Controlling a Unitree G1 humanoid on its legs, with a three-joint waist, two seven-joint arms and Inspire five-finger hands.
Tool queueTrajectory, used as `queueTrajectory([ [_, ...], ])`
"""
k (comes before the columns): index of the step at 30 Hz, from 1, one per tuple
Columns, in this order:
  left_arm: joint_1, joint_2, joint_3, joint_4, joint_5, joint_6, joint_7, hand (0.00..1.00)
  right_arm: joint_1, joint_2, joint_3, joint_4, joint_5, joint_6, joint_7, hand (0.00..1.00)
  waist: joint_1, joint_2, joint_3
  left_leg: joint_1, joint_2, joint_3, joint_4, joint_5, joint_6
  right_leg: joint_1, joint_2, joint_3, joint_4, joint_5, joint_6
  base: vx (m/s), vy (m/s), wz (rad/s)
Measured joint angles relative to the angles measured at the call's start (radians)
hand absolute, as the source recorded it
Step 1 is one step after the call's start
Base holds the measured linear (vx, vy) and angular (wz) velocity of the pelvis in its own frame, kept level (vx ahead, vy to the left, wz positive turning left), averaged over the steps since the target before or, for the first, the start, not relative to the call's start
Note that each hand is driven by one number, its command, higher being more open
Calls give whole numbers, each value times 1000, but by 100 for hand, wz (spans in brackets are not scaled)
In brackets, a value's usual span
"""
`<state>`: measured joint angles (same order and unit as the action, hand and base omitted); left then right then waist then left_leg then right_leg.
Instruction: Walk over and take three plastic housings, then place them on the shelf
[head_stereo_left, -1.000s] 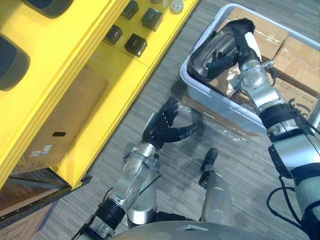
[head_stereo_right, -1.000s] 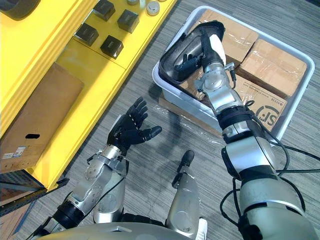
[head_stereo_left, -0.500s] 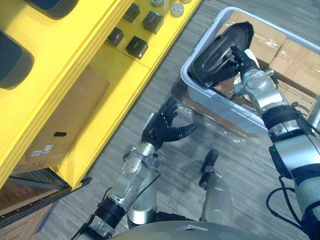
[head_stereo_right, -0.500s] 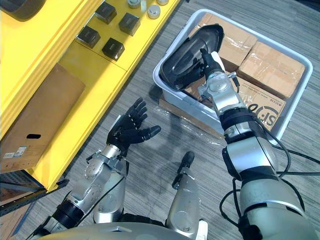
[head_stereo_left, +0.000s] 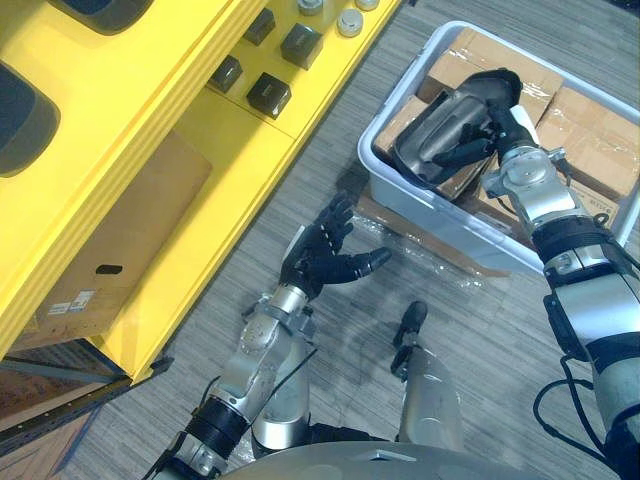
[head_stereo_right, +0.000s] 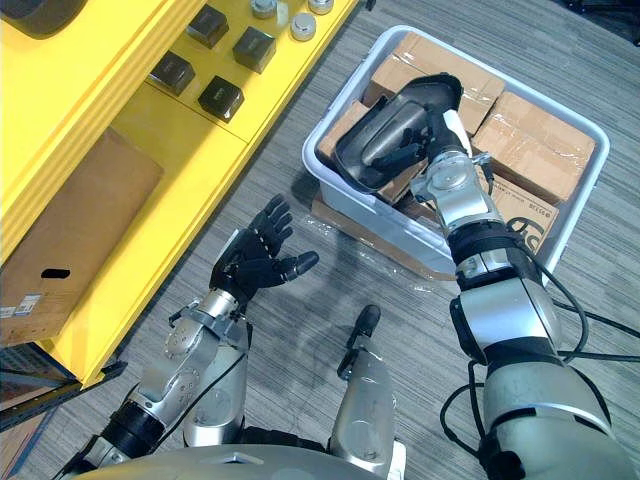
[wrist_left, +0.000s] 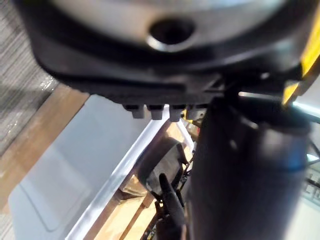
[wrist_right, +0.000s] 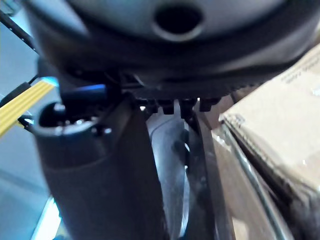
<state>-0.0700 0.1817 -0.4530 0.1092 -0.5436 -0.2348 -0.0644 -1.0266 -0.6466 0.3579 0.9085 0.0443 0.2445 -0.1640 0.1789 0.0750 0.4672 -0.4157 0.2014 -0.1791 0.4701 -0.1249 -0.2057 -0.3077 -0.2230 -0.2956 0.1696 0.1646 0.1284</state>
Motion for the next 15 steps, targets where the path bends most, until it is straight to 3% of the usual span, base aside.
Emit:
queueTrajectory([
  [6, 11, 18, 1, -1, -2, -1, -1, 100, -7, -104, -18, -12, -41, -48, -129, 100, 3, -3, 1, -6, 0, 0, -1, 0, 0, -7, 0, 0, 0, 0, 0, 39, 7, 0],
  [12, 60, 34, 1, -26, -4, -3, -12, 100, -12, -150, -52, -140, -14, -192, -222, 100, -22, -6, 4, -10, 1, 0, -1, 0, 0, -15, 1, 0, 1, 4, -4, 45, 1, -1],
  [15, 66, 45, 1, -56, 0, -5, -42, 100, 1, -150, -96, -174, 67, -196, -241, 100, -23, -10, 6, 13, 2, 1, 1, -5, -1, 7, 3, 3, 0, 5, -5, 52, 1, 0],
])
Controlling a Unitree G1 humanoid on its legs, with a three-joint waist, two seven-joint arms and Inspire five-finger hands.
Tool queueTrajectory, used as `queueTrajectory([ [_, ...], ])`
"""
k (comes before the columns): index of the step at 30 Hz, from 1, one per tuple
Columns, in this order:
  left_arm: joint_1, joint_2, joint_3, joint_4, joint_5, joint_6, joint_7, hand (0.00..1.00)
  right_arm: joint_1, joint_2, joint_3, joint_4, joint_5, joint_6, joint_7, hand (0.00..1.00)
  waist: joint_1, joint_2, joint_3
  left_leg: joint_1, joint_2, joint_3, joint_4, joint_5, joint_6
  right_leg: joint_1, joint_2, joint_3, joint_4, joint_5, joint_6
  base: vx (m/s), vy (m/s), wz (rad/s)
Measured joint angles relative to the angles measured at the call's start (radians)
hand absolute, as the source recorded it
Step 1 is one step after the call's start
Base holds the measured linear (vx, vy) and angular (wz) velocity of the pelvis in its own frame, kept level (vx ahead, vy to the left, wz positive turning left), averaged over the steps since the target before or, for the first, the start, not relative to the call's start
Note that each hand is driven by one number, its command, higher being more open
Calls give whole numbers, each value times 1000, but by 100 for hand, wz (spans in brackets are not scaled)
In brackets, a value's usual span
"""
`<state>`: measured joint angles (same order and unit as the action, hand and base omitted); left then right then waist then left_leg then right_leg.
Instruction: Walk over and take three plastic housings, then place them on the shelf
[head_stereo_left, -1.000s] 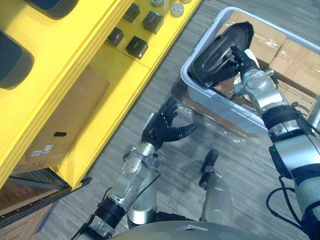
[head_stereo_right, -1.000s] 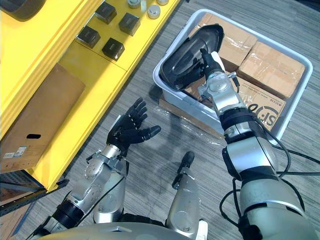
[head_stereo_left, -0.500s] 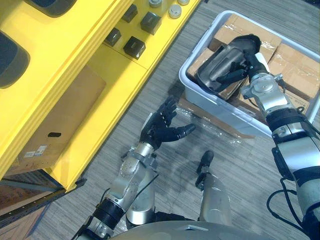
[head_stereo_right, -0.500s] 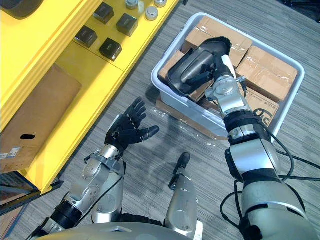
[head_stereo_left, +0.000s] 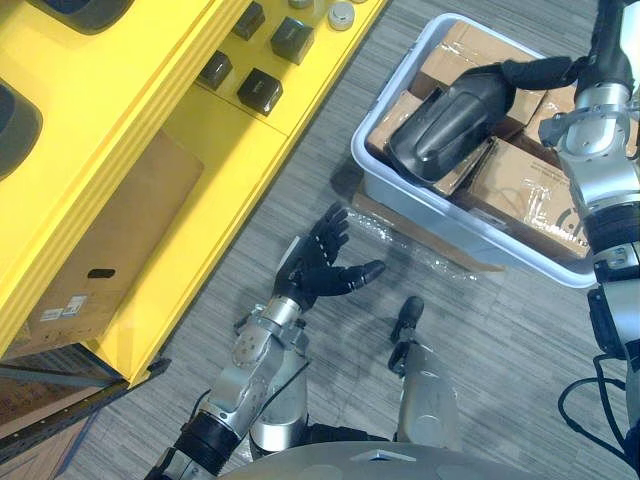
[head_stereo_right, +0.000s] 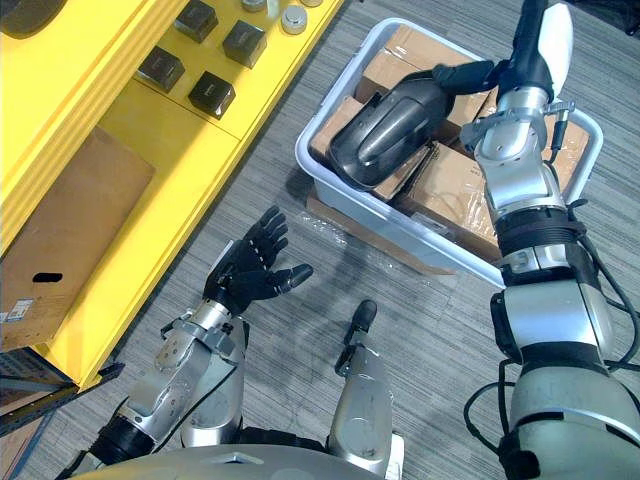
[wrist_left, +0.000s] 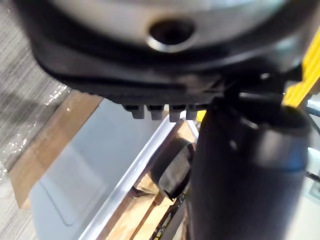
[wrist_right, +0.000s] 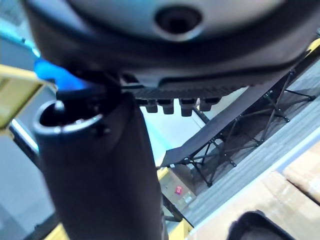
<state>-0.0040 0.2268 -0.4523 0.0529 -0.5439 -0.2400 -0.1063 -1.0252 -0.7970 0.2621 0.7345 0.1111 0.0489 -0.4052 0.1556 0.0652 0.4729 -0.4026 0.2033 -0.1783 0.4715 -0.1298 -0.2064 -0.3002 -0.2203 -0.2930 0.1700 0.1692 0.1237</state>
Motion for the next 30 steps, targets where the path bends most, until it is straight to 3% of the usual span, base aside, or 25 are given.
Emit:
queueTrajectory([
  [4, 6, 30, 2, -85, 19, -11, -27, 100, 117, 23, -114, -99, 85, 10, 5, 100, -10, -24, 7, 33, 11, 27, 29, -36, 8, 42, 15, 31, -37, 5, 11, 34, 42, -22],
  [9, -20, 50, 25, -134, 46, -18, -33, 100, 220, 113, -205, -142, 151, 25, 31, 100, -49, -48, 16, 78, 19, 116, 52, -77, 30, 82, 24, 93, -141, 13, 10, 21, 101, -50],
  [13, -79, 48, 28, -132, 47, 5, -29, 100, 258, 184, -226, -141, 172, 57, 60, 100, -70, -46, 17, 92, 35, 165, 84, -111, 23, 83, 28, 109, -176, 94, -6, 55, 55, -38],
  [22, -161, -3, -6, -58, 85, 30, -7, 100, 213, 250, -192, -93, 215, 54, 92, 100, -73, 7, 18, 94, 51, 177, 65, -118, 17, 69, 47, 124, -188, 106, -2, 52, 21, -7],
  [27, -168, -20, -13, -10, 82, 30, 15, 100, 173, 262, -187, -62, 262, -6, 74, 100, -44, 57, 28, 68, 48, 166, 66, -112, 20, 52, 46, 116, -183, 106, -3, -15, 30, 5],
  [30, -175, -24, -22, -8, 81, 30, 17, 100, 161, 263, -187, -60, 282, -18, 70, 100, -40, 69, 28, 51, 41, 158, 62, -104, 21, 32, 39, 110, -168, 102, -6, -10, 26, 11],
])
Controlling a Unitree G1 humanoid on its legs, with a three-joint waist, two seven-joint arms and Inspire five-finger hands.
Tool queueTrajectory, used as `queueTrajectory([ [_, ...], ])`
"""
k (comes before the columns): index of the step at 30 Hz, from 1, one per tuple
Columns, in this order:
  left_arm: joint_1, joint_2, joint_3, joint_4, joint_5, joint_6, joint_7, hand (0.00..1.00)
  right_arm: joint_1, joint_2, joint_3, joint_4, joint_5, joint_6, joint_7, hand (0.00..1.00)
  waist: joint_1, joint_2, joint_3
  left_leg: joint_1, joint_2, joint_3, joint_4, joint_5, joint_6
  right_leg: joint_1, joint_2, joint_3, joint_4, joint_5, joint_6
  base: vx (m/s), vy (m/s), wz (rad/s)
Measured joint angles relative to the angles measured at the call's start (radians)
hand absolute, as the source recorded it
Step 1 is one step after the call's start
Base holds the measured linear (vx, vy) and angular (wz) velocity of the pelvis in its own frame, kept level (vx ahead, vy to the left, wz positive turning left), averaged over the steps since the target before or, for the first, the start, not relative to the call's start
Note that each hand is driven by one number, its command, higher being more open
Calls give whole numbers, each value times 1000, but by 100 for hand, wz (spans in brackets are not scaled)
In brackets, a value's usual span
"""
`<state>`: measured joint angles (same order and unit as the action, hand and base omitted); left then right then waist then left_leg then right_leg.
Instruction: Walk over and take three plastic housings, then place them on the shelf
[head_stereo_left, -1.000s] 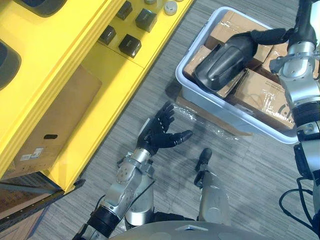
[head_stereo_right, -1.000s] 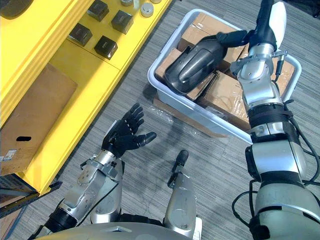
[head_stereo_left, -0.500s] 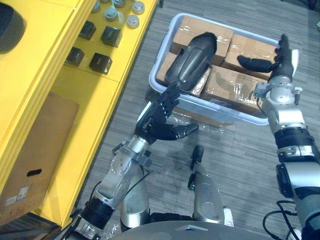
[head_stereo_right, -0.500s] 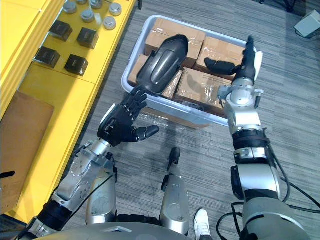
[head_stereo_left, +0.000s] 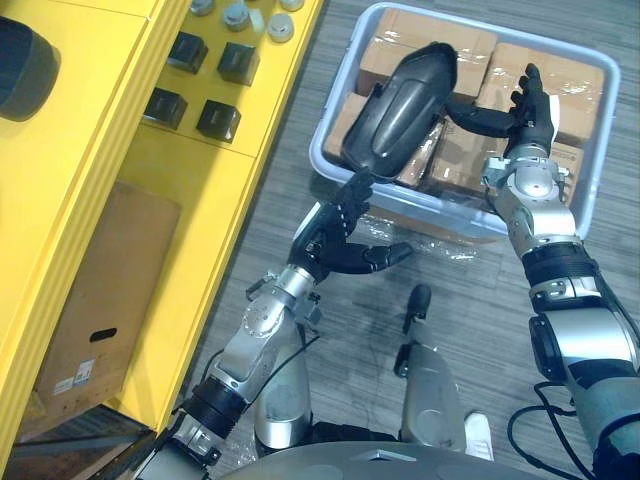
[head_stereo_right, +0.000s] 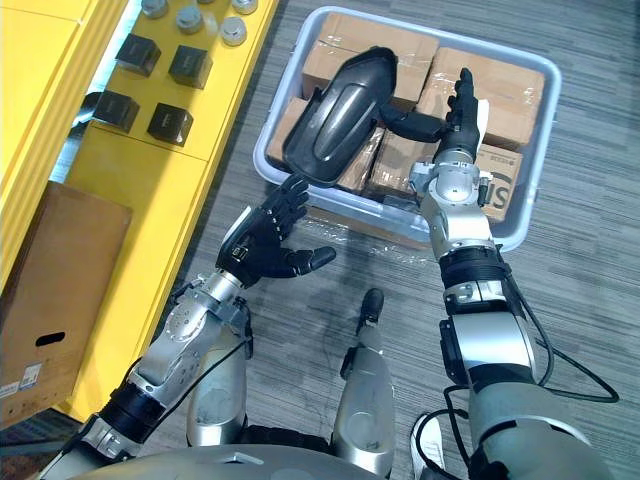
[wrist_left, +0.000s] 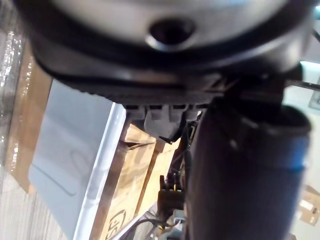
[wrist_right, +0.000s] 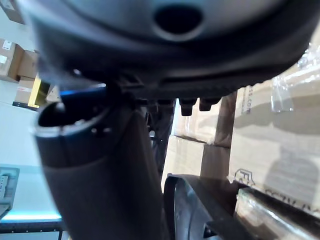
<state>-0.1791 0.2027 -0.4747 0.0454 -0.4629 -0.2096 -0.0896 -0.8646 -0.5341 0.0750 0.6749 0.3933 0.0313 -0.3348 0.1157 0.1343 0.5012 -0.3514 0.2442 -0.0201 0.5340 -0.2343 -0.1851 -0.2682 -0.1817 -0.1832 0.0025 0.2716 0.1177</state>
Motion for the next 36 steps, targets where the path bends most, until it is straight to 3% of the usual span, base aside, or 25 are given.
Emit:
queueTrajectory([
  [7, -24, -36, -17, 42, 0, 0, 22, 100, -8, 33, -1, 12, 14, -3, -40, 100, -5, 5, 0, -13, -13, -9, 0, 11, 3, -21, -14, -4, 31, -8, 2, -6, 32, 4],
  [9, -25, -44, -34, 47, 0, 0, 30, 100, -9, 33, -6, 31, 12, 3, -50, 100, -8, 18, 3, -18, -26, -12, -6, 19, 8, -32, -28, -5, 47, -14, 5, -20, 36, 9],
  [20, -28, -75, -39, 106, -7, 0, 68, 100, -34, 28, 45, 101, -148, 74, -27, 100, 6, 29, 2, -25, -28, -17, -15, 31, 7, -45, -31, -9, 56, -17, 4, 0, 5, 1],
  [25, -29, -84, -39, 108, -16, -1, 68, 100, -60, -15, 99, 140, -185, 106, -25, 100, 18, 31, 1, -44, -32, -47, -17, 44, -1, -66, -42, -38, 114, -49, 4, 21, 2, 18],
  [30, -26, -86, -37, 110, -16, -2, 68, 100, -101, -48, 136, 156, -189, 175, -6, 100, 21, 32, 0, -59, -41, -68, -16, 57, -2, -75, -50, -51, 137, -55, 2, 23, 9, 11],
  [31, -26, -86, -37, 110, -16, -1, 68, 100, -105, -49, 136, 156, -189, 184, 0, 0, 22, 32, 0, -59, -41, -69, -16, 58, -2, -75, -50, -52, 138, -55, 2, 7, 12, 5],
  [36, -23, -86, -30, 110, -17, -1, 68, 100, -159, -62, 171, 167, -190, 301, 14, 0, 22, 31, -2, -58, -40, -72, -16, 63, -2, -71, -50, -56, 140, -56, 1, 0, 0, 0],
])
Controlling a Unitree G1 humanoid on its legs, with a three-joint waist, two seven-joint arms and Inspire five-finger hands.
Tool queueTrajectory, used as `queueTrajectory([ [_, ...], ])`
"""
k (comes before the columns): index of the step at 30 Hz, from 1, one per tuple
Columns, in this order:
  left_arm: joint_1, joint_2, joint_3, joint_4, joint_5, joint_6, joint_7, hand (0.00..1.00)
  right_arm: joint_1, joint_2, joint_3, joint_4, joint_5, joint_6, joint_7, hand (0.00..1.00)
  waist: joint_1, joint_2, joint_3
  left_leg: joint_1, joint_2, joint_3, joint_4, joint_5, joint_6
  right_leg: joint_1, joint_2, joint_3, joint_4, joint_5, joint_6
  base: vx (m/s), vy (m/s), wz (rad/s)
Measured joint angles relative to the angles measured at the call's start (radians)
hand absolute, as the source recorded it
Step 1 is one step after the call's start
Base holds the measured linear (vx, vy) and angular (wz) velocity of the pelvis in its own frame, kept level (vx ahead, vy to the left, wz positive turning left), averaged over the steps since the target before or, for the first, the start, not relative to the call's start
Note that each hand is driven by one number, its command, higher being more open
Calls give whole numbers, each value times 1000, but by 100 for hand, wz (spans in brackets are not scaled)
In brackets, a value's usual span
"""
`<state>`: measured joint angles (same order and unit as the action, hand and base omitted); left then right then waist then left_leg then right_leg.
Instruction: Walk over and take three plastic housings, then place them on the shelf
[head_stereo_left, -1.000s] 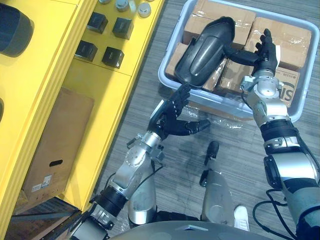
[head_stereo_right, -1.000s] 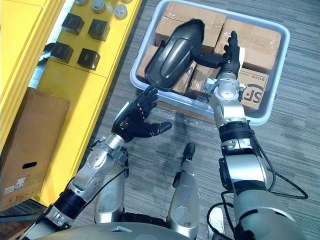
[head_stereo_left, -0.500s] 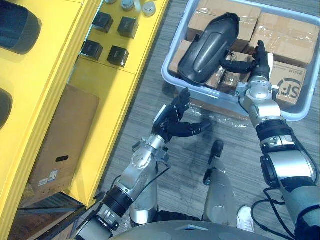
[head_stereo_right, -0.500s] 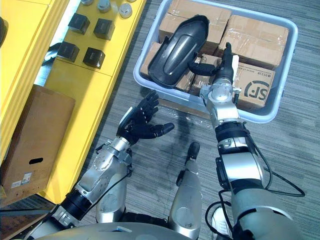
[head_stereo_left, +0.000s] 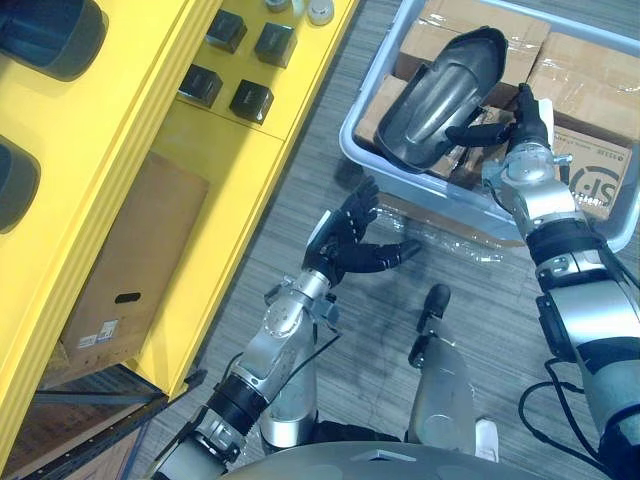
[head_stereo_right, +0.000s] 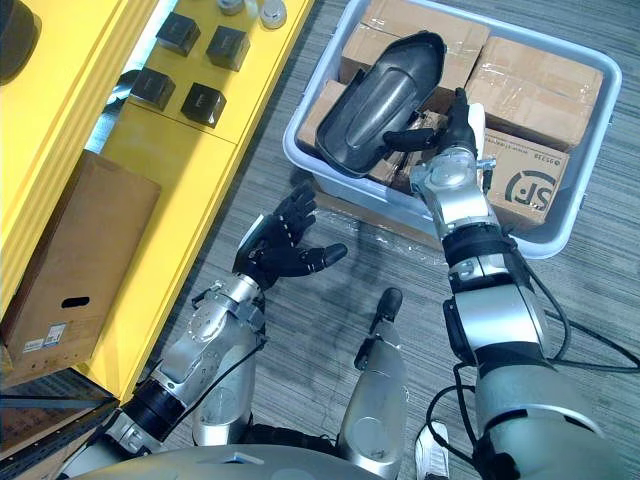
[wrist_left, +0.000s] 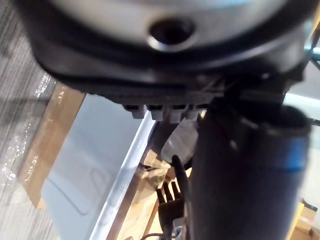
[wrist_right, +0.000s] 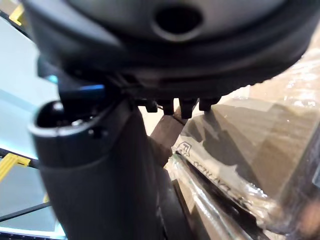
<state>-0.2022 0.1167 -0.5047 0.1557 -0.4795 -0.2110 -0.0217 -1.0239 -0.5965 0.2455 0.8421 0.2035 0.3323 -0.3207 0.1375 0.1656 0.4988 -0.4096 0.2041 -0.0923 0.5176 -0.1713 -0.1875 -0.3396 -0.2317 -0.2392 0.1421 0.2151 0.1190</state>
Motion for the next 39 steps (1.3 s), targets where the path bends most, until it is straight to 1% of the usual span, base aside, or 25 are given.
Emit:
queueTrajectory([
  [2, 4, 0, 0, 0, 0, 0, 0, 100, -26, -20, 3, 9, 0, 79, 12, 0, 1, -1, -7, 3, 0, -2, 0, 2, 2, 4, 0, -3, 0, -2, 3, 1, 4, 2],
  [4, 9, 0, 1, 0, 0, 0, 0, 100, -36, -34, 4, 28, -2, 120, 38, 0, 3, -2, -14, 11, 0, -5, -1, 2, 3, 14, 0, -7, 0, -3, 2, 12, 9, 4],
  [5, 16, 0, 1, 0, 0, 0, 0, 100, -40, -35, 5, 54, -2, 153, 64, 0, 6, -8, -30, 11, 0, -5, -3, 2, 3, 13, 0, -7, -1, -4, 2, 0, 0, 0],
  [6, 20, 0, 1, 0, 0, 0, 0, 100, -41, -32, 6, 71, -2, 170, 75, 0, 9, -10, -38, 11, 1, -5, -5, 2, 3, 13, 0, -8, -2, -4, 2, 30, 10, 1],
  [8, 28, 0, 3, 0, 0, 0, 0, 100, -39, -19, 26, 144, -3, 239, 127, 0, 23, -18, -63, 16, 2, -6, -13, 6, -2, 16, 0, -11, -3, -5, 0, 44, 8, 2],
  [10, 36, -2, 10, 0, -9, 0, 0, 100, -37, -4, 40, 172, -25, 274, 150, 0, 24, -18, -64, 15, 2, -12, -13, 7, -2, 22, 0, -20, -3, -6, -1, 39, 6, 8],
  [13, 65, 0, 13, 1, -33, 0, 4, 100, -42, -2, 19, 173, -61, 272, 150, 0, 23, -24, -67, 15, 3, -20, -13, 11, -6, 28, 0, -29, -3, -7, -2, 36, 9, 8],
  [15, 87, 0, 13, 1, -45, 0, 7, 100, -57, -3, 21, 176, -95, 287, 163, 0, 28, -37, -73, 14, 4, -22, -14, 12, -7, 28, 1, -32, -4, -7, -2, 17, 5, 2],
  [18, 99, 3, 11, 1, -65, -3, 6, 100, -57, -2, 19, 200, -113, 310, 161, 0, 47, -39, -74, 6, 3, -29, -13, 16, -7, 28, 1, -39, -6, -7, -1, 24, 11, 6],
  [22, 106, 17, 14, 1, -65, -13, 6, 100, -59, -3, -1, 205, -121, 305, 129, 0, 50, -41, -73, -8, 1, -47, -14, 21, -10, 27, 1, -59, -6, -8, -2, 30, 8, 11],
  [23, 111, 20, 14, 1, -66, -20, 6, 100, -62, -3, -7, 205, -120, 296, 116, 0, 50, -42, -73, -10, 1, -48, -14, 22, -10, 27, 0, -60, -6, -8, -2, 35, 10, 5],
  [24, 120, 20, 13, 1, -68, -33, 4, 100, -62, -3, -15, 205, -119, 274, 93, 0, 50, -43, -72, -12, 0, -49, -14, 22, -10, 25, 0, -62, -7, -8, -2, 36, 12, 3],
  [27, 126, 24, 11, 1, -67, -37, 2, 100, -76, -10, -20, 205, -117, 228, 38, 0, 51, -45, -71, -22, 0, -51, -14, 24, -11, 16, 0, -64, -7, -7, -2, 24, 7, 1],
  [28, 124, 30, 10, 1, -65, -39, 2, 100, -90, -19, -20, 205, -117, 181, 2, 0, 51, -46, -70, -30, 0, -51, -14, 26, -12, 9, 0, -64, -6, -6, -1, 37, 4, 0],
  [30, 124, 39, 8, 1, -63, -39, 0, 100, -101, -33, -19, 205, -118, 126, -35, 0, 51, -47, -70, -31, 1, -52, -14, 26, -12, 8, 0, -65, -6, -4, -3, 46, 4, 1],
  [32, 114, 52, 6, 0, -63, -43, -6, 100, -127, -48, -19, 205, -128, 39, -110, 0, 46, -50, -68, -31, 1, -52, -13, 26, -12, 8, 0, -65, -4, -2, -4, 57, 7, 0],
  [33, 106, 55, 5, 0, -63, -43, -7, 100, -134, -54, -18, 204, -131, 19, -126, 0, 46, -51, -67, -31, 1, -52, -13, 26, -12, 9, 0, -65, -4, -2, -4, 53, 7, 1],
  [35, 64, 70, -1, -10, -79, -34, -13, 100, -155, -71, -12, 200, -181, -62, -195, 0, 44, -57, -63, -28, 2, -51, -13, 26, -12, 11, 0, -65, -4, -2, -4, 49, 6, 0],
  [36, 36, 80, -1, -13, -87, -28, -13, 100, -166, -72, -4, 198, -201, -85, -219, 0, 41, -61, -61, -27, 2, -51, -13, 26, -12, 12, 0, -64, -4, -2, -4, 43, 6, -1],
  [38, -24, 98, -6, -29, -107, -14, -12, 100, -174, -72, 5, 148, -236, -107, -242, 0, 27, -72, -54, -25, 2, -50, -13, 27, -12, 13, 0, -63, -4, -2, -4, 29, 6, -3],
  [39, -69, 103, -6, -41, -113, 3, -11, 100, -174, -72, 17, 114, -257, -125, -253, 0, 22, -81, -49, -21, 3, -45, -13, 27, -12, 13, 0, -58, -4, -2, -4, 23, 6, -7],
])
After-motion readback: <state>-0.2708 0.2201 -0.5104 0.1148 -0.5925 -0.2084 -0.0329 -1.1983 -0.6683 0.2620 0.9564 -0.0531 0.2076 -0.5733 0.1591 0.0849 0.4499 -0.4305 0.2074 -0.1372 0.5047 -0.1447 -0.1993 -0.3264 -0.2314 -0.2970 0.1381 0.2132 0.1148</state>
